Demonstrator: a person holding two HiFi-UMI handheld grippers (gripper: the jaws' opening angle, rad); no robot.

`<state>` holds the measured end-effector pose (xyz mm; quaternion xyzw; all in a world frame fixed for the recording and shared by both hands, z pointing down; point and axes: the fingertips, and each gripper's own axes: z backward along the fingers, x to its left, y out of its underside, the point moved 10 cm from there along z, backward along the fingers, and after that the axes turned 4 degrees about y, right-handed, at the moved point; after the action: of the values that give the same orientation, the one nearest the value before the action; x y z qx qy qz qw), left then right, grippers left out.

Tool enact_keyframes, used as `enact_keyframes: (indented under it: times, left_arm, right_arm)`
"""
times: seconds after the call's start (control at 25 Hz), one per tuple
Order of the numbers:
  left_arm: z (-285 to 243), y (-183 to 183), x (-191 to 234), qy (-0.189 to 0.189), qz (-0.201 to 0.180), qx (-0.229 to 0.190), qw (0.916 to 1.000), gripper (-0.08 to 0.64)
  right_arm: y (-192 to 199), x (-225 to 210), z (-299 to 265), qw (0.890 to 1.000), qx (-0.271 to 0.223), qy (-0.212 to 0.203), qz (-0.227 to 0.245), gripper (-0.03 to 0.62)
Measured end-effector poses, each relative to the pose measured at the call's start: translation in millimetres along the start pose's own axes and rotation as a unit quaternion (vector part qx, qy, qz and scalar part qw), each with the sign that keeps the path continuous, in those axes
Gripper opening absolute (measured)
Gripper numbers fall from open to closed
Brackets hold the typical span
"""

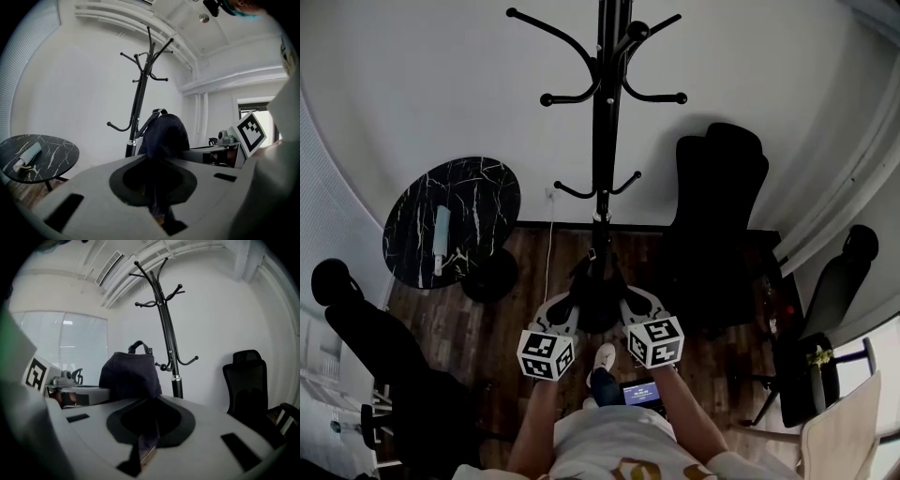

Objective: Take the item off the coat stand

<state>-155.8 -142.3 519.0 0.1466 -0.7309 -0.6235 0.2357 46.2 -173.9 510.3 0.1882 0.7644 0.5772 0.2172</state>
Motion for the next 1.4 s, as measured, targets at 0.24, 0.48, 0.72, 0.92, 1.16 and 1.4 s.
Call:
enact_keyframes:
  times: [0.24,0.48,0.72,0.92,1.16,1.4]
  left_arm:
    - [20,6,-18,0.008,0.013,-0.015,0.9998,0.029]
    - [40,11,-38,0.007,0.017,-0.014,0.9997,0.029]
    - [63,13,-58,-0.014,0.017,-0.013,0.9997,0.029]
    - [87,13,-96,-0.024,0.017,-0.010,0.9995,0.029]
    - [122,22,-147,-0.034,0.009,-0.021,0.9991,0.028]
    - [152,23,-173,-0.046,-0.004,-0.024,0.9987,0.029]
  right_arm:
    - [5,14,29,1.000,-0.011,0.007,-0.020,0.029]
    - [12,21,52,1.000,-0.010,0.003,-0.026,0.029]
    - [14,33,75,1.000,-0.012,-0.006,-0.009,0.029]
    - [18,36,114,1.000,-0.020,-0.012,-0.002,0.029]
    - [27,49,171,0.999,-0.033,-0.004,-0.007,0.029]
    - [33,64,206,0.999,-0.042,-0.007,-0.005,0.028]
